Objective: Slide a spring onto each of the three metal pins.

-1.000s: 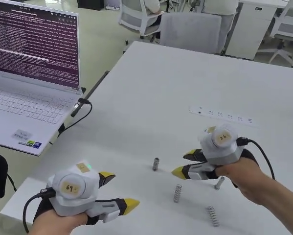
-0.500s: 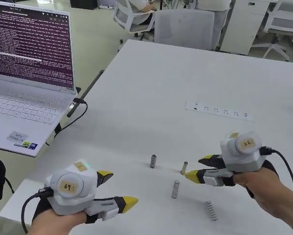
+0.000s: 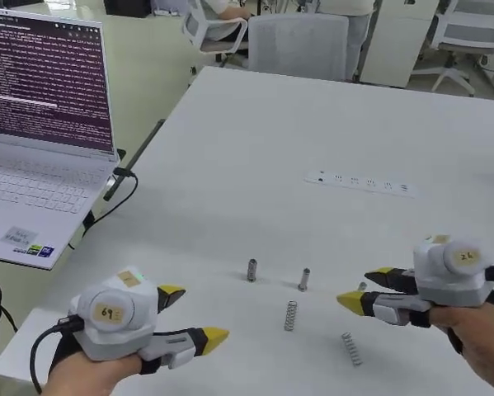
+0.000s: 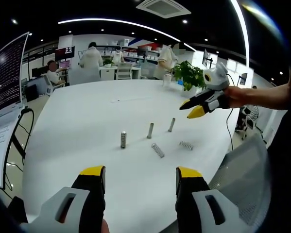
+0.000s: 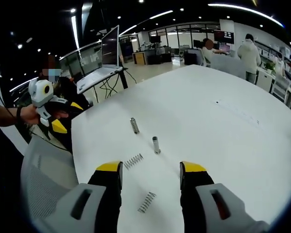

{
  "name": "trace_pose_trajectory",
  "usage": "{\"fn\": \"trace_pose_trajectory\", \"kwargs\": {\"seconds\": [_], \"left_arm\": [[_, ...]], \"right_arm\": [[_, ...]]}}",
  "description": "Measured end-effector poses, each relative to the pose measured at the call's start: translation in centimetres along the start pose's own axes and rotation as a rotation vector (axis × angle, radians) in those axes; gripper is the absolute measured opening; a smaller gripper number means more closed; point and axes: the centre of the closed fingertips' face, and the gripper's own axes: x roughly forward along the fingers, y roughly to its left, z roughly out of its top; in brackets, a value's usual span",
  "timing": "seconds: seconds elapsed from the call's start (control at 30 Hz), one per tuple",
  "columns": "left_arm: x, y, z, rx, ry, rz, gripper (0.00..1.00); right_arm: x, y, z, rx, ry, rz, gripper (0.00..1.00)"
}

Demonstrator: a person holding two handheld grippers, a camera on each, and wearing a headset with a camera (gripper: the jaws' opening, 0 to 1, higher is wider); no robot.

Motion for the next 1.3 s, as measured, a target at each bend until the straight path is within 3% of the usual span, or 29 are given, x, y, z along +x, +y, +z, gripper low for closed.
{"fn": "trace_pose_trajectory", "kwargs": {"seconds": [0.57, 1.3], "left_arm": [[0.5, -0.1, 0.7, 0.017, 0.004, -0.007, 0.54], [1.2, -0.6, 1.4, 0.031, 0.009, -0.027, 0.55]], "right_arm": [[-3.5, -1.0, -3.2, 0.063, -0.018, -0.051, 0.50], [-5.6, 0.8, -6.0, 0.113, -0.048, -0.048, 0.59]]}}
